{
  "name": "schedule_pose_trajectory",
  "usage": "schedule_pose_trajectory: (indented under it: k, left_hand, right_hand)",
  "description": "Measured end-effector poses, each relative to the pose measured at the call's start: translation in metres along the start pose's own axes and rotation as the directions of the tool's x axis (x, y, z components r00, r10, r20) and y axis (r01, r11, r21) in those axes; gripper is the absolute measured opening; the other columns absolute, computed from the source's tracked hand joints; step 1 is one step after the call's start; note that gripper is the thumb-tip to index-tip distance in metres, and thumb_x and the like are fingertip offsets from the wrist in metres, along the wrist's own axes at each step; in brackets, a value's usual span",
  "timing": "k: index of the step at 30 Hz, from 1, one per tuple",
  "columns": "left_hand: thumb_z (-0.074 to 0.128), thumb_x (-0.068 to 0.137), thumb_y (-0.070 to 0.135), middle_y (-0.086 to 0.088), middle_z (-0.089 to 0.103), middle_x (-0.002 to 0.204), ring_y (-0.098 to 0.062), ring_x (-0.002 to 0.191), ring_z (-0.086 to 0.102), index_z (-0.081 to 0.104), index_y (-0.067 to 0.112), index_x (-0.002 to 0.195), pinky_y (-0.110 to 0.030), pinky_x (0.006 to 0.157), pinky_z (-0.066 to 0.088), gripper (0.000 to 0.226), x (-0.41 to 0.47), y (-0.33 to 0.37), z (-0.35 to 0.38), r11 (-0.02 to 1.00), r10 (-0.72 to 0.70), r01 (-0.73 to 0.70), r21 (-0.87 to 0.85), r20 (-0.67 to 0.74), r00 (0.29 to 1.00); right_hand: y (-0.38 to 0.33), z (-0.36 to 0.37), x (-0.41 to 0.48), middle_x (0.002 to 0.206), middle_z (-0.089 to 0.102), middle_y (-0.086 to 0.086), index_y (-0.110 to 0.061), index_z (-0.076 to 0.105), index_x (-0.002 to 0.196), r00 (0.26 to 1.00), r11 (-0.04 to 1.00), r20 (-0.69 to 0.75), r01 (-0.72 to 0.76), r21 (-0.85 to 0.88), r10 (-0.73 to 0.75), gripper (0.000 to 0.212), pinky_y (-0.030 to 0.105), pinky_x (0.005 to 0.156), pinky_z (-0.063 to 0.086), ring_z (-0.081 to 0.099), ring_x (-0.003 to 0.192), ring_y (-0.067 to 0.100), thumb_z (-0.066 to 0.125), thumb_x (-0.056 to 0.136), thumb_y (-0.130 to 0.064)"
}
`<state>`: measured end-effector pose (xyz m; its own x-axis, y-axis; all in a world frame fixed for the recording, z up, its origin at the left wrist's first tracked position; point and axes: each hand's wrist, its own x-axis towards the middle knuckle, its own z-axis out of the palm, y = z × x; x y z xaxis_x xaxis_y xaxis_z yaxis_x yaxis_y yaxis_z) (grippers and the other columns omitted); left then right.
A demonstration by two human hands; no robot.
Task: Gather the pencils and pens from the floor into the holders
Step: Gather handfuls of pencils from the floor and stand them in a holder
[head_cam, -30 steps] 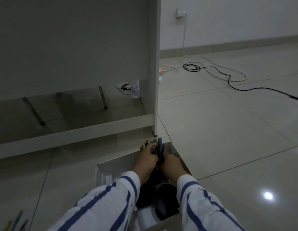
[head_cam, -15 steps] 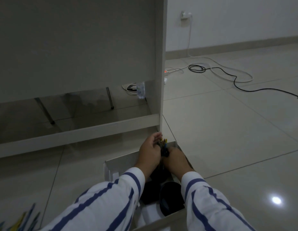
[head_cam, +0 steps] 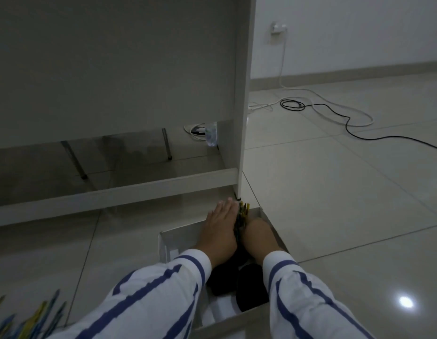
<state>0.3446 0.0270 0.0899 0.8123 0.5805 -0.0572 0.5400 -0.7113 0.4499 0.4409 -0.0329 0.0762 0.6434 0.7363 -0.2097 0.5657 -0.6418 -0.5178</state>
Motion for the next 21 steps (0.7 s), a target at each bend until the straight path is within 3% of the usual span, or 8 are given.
schedule_pose_trajectory:
  k: [4,7,14,17,21]
  left_hand:
    - [0.041,0.095,0.016,-0.002,0.0,0.161,-0.02,0.148,-0.004,0.009,0.018,0.152,-0.036,0.12,-0.002,0.066,-0.013,-0.011,-0.01,0.992,-0.086,0.081,-0.1,-0.044,0.995]
    - [0.041,0.094,0.014,-0.006,0.007,0.161,-0.023,0.149,0.002,0.014,0.015,0.151,-0.039,0.121,0.005,0.063,-0.029,-0.024,-0.018,0.983,-0.137,0.129,-0.132,-0.057,0.989]
    - [0.041,0.089,-0.001,-0.005,0.016,0.159,-0.021,0.148,0.009,0.022,0.016,0.149,-0.033,0.12,0.003,0.065,-0.097,-0.065,-0.035,0.945,-0.236,0.197,-0.26,-0.129,0.963]
    - [0.042,0.091,-0.001,-0.003,0.019,0.159,-0.021,0.148,0.008,0.025,0.018,0.149,-0.036,0.121,0.003,0.064,-0.135,-0.084,-0.038,0.916,-0.281,0.225,-0.331,-0.133,0.95]
    - [0.043,0.092,0.001,-0.004,0.023,0.157,-0.022,0.147,0.013,0.025,0.019,0.149,-0.037,0.121,0.008,0.062,-0.181,-0.115,-0.027,0.903,-0.314,0.258,-0.345,-0.118,0.942]
  right_hand:
    - [-0.013,-0.001,-0.009,0.105,0.059,0.017,-0.004,0.058,0.102,0.985,0.998,-0.168,0.033,0.05,-0.024,0.022,0.033,0.078,0.051,0.062,0.095,0.032,0.045,0.086,-0.012]
    - [-0.031,-0.005,-0.023,0.112,0.055,0.014,-0.005,0.053,0.105,0.971,0.997,-0.228,0.082,0.015,-0.076,0.02,0.032,0.086,0.041,0.053,0.107,0.03,0.048,0.087,-0.01]
    - [-0.088,0.016,-0.077,0.121,0.051,0.017,-0.002,0.052,0.114,0.954,0.959,-0.098,0.283,-0.033,-0.284,0.024,0.028,0.087,0.037,0.051,0.109,0.031,0.046,0.093,-0.011]
    - [-0.118,0.035,-0.11,0.126,0.051,0.014,-0.004,0.051,0.122,0.958,0.958,-0.022,0.286,0.01,-0.285,0.03,0.028,0.092,0.04,0.052,0.113,0.029,0.047,0.094,-0.012]
    - [-0.147,0.073,-0.149,0.118,0.058,0.015,-0.006,0.056,0.116,0.97,0.971,0.038,0.237,0.024,-0.238,0.029,0.032,0.091,0.047,0.057,0.11,0.03,0.051,0.088,-0.006]
